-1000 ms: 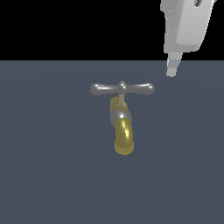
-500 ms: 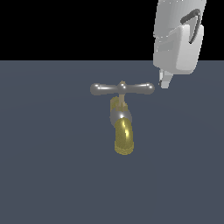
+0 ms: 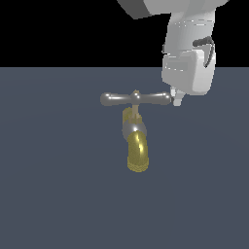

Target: Turn on the faucet by rotating a designated handle.

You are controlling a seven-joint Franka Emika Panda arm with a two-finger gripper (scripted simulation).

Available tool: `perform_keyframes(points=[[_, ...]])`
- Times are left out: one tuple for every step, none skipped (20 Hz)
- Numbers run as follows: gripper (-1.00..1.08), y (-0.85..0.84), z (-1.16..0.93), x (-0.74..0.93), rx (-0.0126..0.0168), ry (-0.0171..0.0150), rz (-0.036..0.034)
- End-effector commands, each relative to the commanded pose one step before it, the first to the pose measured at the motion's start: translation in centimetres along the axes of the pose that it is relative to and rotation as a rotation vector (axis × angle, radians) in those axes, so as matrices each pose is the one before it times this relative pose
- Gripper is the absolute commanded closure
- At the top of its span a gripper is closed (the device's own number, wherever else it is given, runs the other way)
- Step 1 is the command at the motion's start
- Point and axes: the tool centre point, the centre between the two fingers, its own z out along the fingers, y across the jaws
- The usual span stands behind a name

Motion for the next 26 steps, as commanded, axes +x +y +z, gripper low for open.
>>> perform_keyframes(points=[[1.08,0.417,0.436,0.072,0.00005,0.00054,-0.02368],[1.08,0.126,0.137,0.028,0.00021,0.00019,-0.00727],[1.08,0.112,0.121,0.025,0.00019,0.00018,-0.00644],[1.08,0.098,0.105,0.023,0.00017,0.00017,-0.00560],[1.08,0.084,0.088,0.021,0.00015,0.00016,-0.00478],[1.08,0.068,0.071,0.015,0.00013,0.00013,-0.00384],[1.08,0.055,0.054,0.017,0.00012,0.00012,-0.00308],[1.08,0.039,0.036,0.012,0.00010,0.00009,-0.00218],[1.08,0.026,0.018,0.012,0.00008,0.00007,-0.00138],[1.08,0.002,-0.003,-0.015,0.00000,0.00000,0.00000],[1.08,0.001,-0.009,0.009,0.00000,0.00000,0.00000],[1.08,0.000,0.000,0.000,0.00000,0.00000,0.00000],[1.08,0.000,0.000,0.000,0.00000,0.00000,0.00000],[1.08,0.000,0.000,0.000,0.00000,0.00000,0.00000],[1.08,-0.004,-0.004,0.014,0.00000,0.00000,0.00000],[1.08,0.265,0.001,-0.034,0.00000,0.00000,0.00000],[1.08,0.265,0.001,-0.034,0.00000,0.00000,0.00000],[1.08,0.266,0.001,-0.034,0.00000,0.00000,0.00000],[1.08,0.267,0.001,-0.035,0.00000,0.00000,0.00000],[1.08,0.268,0.001,-0.035,0.00000,0.00000,0.00000],[1.08,0.268,0.001,-0.035,0.00000,0.00000,0.00000],[1.08,0.269,0.001,-0.035,0.00000,0.00000,0.00000],[1.08,0.270,0.001,-0.035,0.00000,0.00000,0.00000],[1.08,0.271,0.001,-0.035,0.00000,0.00000,0.00000],[1.08,0.271,0.001,-0.035,0.00000,0.00000,0.00000],[1.08,0.272,0.001,-0.036,0.00000,0.00000,0.00000]])
